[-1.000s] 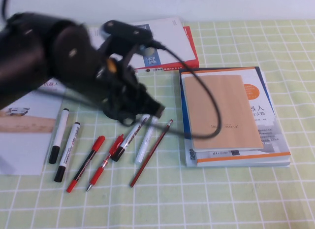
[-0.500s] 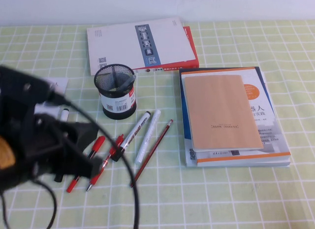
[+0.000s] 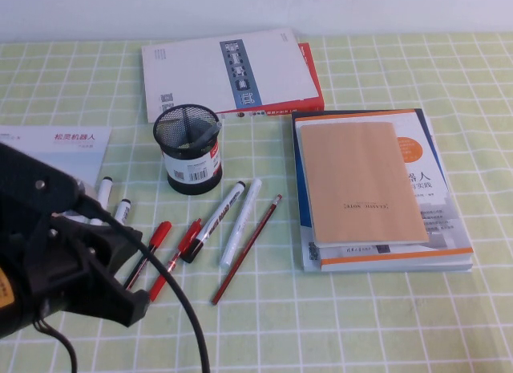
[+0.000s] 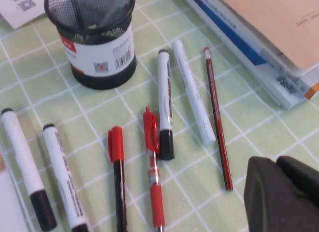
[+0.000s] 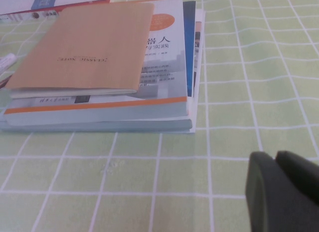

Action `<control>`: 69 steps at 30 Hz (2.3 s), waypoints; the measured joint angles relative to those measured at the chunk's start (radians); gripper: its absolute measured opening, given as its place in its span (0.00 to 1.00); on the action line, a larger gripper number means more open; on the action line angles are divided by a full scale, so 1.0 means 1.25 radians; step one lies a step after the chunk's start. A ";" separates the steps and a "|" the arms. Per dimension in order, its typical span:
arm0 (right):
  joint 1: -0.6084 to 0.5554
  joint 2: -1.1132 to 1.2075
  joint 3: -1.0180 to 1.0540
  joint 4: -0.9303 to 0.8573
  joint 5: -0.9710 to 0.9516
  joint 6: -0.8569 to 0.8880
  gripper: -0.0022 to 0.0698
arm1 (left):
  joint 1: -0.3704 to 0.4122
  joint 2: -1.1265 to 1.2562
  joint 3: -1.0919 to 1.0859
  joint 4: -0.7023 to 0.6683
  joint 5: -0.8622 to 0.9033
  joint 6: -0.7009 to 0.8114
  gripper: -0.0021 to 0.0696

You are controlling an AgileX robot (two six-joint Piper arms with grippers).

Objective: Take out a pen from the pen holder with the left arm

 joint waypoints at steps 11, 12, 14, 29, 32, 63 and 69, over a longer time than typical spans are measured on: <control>0.000 0.000 0.000 0.001 0.000 0.000 0.01 | 0.050 -0.099 0.129 0.004 -0.263 0.003 0.03; 0.000 0.000 0.000 0.001 0.000 0.000 0.01 | 0.071 -0.128 0.152 -0.007 -0.281 0.005 0.03; 0.000 0.000 0.000 0.001 0.000 0.000 0.01 | 0.114 -0.194 0.193 -0.018 -0.295 0.008 0.03; 0.000 0.000 0.000 0.002 0.000 0.000 0.01 | 0.439 -0.694 0.458 -0.028 -0.306 0.073 0.03; 0.000 0.000 0.000 0.003 0.000 0.000 0.01 | 0.480 -0.712 0.502 -0.029 -0.311 0.078 0.03; 0.000 0.000 0.000 0.003 0.002 0.000 0.01 | 0.510 -0.712 0.536 -0.002 -0.079 0.077 0.03; 0.000 0.000 0.000 0.003 0.002 0.000 0.01 | 0.510 -0.712 0.536 -0.002 -0.077 0.077 0.03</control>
